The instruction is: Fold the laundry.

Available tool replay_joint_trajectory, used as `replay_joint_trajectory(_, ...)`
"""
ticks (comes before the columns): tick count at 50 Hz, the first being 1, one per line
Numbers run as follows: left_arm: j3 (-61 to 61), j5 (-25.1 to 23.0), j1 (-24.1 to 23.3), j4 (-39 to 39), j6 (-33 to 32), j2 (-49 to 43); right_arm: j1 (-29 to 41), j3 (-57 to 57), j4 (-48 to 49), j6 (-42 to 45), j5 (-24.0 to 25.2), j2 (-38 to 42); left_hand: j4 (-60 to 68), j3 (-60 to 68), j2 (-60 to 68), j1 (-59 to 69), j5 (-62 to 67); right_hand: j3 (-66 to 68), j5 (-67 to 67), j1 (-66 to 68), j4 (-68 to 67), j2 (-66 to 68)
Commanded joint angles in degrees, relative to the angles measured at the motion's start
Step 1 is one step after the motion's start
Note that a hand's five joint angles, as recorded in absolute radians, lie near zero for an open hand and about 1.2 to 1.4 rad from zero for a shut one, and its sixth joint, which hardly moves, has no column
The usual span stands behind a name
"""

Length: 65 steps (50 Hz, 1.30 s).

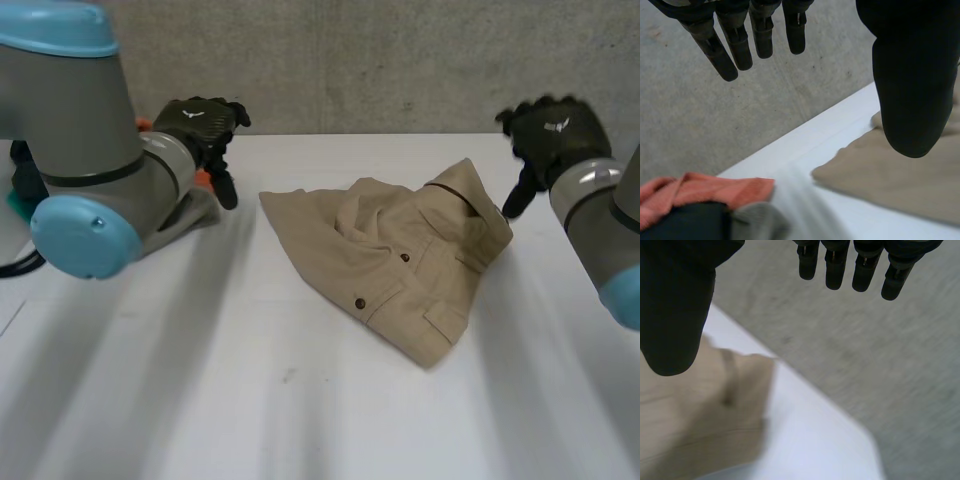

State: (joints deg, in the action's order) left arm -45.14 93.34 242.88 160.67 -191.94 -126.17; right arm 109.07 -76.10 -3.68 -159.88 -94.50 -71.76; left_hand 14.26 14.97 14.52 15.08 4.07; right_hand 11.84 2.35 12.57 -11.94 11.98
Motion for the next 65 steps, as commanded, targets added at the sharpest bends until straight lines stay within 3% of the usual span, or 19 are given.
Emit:
replay_joint_trajectory(1, 4.62, -10.18, 3.73, 3.68, -11.96, -8.38, 4.22, -7.21, -9.41, -14.12, 1.50, -2.33, -1.52, -2.24, -1.79, -2.35, -1.33, -1.84, -2.35, -2.57, 1.94, -1.98)
replay_joint_trajectory(4, 7.51, -13.44, 4.53, 4.74, -16.88, -12.51, 6.06, -11.16, -8.54, -20.80, 2.47, -1.46, -2.36, -3.08, -2.62, -3.19, -2.17, -1.84, -2.35, -2.57, 1.94, -1.98)
replay_joint_trajectory(8, 10.42, -14.06, 5.06, 4.30, -19.79, -15.42, 8.52, -14.24, -4.50, -27.40, 2.56, 1.79, -3.04, -3.75, -3.30, -3.86, -2.84, -1.84, -2.35, -2.57, 1.94, -1.98)
replay_joint_trajectory(18, 9.28, -12.56, 5.06, 5.09, -14.79, -14.10, 13.71, -7.94, 1.67, -38.03, -5.07, 14.18, -4.21, -4.93, -4.47, -5.04, -4.02, -0.53, -1.05, -1.27, 0.63, -0.67)
replay_joint_trajectory(20, 9.19, -12.57, 4.97, 5.44, -14.43, -13.92, 14.33, -6.70, 0.70, -38.83, -6.48, 14.98, -4.26, -4.97, -4.52, -5.08, -4.07, 13.71, 13.20, 12.98, -13.61, 13.58)
replay_joint_trajectory(21, 9.19, -12.48, 4.88, 5.71, -14.17, -13.92, 14.59, -6.17, 0.17, -39.19, -7.45, 14.98, -4.26, -4.97, -4.52, -5.08, -4.07, 28.29, 27.78, 27.56, -28.19, 28.16)
replay_joint_trajectory(22, 9.19, -12.39, 4.88, 6.15, -14.08, -13.92, 15.12, -5.64, -0.36, -39.54, -9.46, 14.72, -4.26, -4.97, -4.52, -5.08, -4.07, 67.76, 67.25, 67.03, -67.66, 67.63)
replay_joint_trajectory(25, 9.28, -12.57, 4.70, 6.59, -13.99, -14.19, 15.82, -5.90, 0.42, -39.19, -10.80, 12.79, -4.26, -4.97, -4.52, -5.08, -4.07, 68.16, 67.65, 67.43, -68.06, 68.02)
replay_joint_trajectory(29, 9.28, -12.83, 4.18, 6.59, -14.34, -15.06, 17.14, -7.39, 2.88, -34.89, -9.75, 4.20, -4.26, -4.97, -4.52, -5.08, -4.07, 68.16, 67.65, 67.43, -68.06, 68.02)
replay_joint_trajectory(34, 9.28, -14.06, 2.51, 6.41, -14.69, -16.99, 16.71, -7.92, 4.56, -28.04, -4.14, -7.50, -4.26, -4.97, -4.52, -5.08, -4.07, 68.16, 67.65, 67.43, -68.06, 68.02)
replay_joint_trajectory(38, 9.19, -14.15, 0.67, 5.89, -14.96, -18.40, 16.97, -6.08, 3.08, -26.62, 0.70, -10.15, -4.26, -4.97, -4.52, -5.08, -4.07, 68.16, 67.65, 67.43, -68.06, 68.02)
replay_joint_trajectory(44, 9.19, -12.66, -2.67, 5.10, -14.96, -20.34, 16.00, -2.65, -2.90, -27.59, 3.00, -11.91, -4.26, -4.97, -4.52, -5.08, -4.07, 68.16, 67.65, 67.43, -68.06, 68.02)
replay_joint_trajectory(45, 9.19, -11.87, -3.03, 5.01, -14.87, -20.60, 15.74, -2.21, -3.35, -27.76, 3.09, -12.08, -0.27, -0.99, -0.54, -1.10, -0.08, 68.16, 67.65, 67.43, -68.06, 68.02)
replay_joint_trajectory(46, 9.45, -9.60, -3.55, 5.09, -14.78, -20.95, 14.95, -1.34, -3.87, -27.85, 3.18, -12.00, 28.96, 28.25, 28.70, 28.14, 29.16, 68.16, 67.65, 67.43, -68.06, 68.02)
replay_joint_trajectory(48, 9.81, -6.43, -3.82, 5.27, -14.70, -20.87, 13.98, -0.54, -3.97, -27.85, 3.26, -11.82, 63.06, 62.35, 62.80, 62.24, 63.26, 68.16, 67.65, 67.43, -68.06, 68.02)
replay_joint_trajectory(50, 10.07, -0.57, -3.30, 4.83, -14.00, -19.82, 11.88, 0.42, -3.97, -27.68, 3.35, -10.95, 65.74, 65.03, 65.48, 64.92, 65.93, 68.16, 67.65, 67.43, -68.06, 68.02)
replay_joint_trajectory(53, 9.11, 3.33, -2.51, 3.26, -12.15, -16.49, 9.59, 1.66, -3.97, -27.33, 3.79, -9.28, 65.74, 65.03, 65.48, 64.92, 65.93, 68.16, 67.65, 67.43, -68.06, 68.02)
replay_joint_trajectory(58, -0.62, 2.20, 0.13, 0.88, -6.45, -3.33, 6.08, 5.52, -4.49, -24.87, 5.19, -3.93, 65.74, 65.03, 65.48, 64.92, 65.93, 68.16, 67.65, 67.43, -68.06, 68.02)
replay_joint_trajectory(65, -11.36, 1.15, 0.31, 1.75, -5.73, 11.03, 3.79, 12.64, -5.63, -17.22, 5.55, 6.09, 65.74, 65.03, 65.48, 64.92, 65.93, 68.16, 67.65, 67.43, -68.06, 68.02)
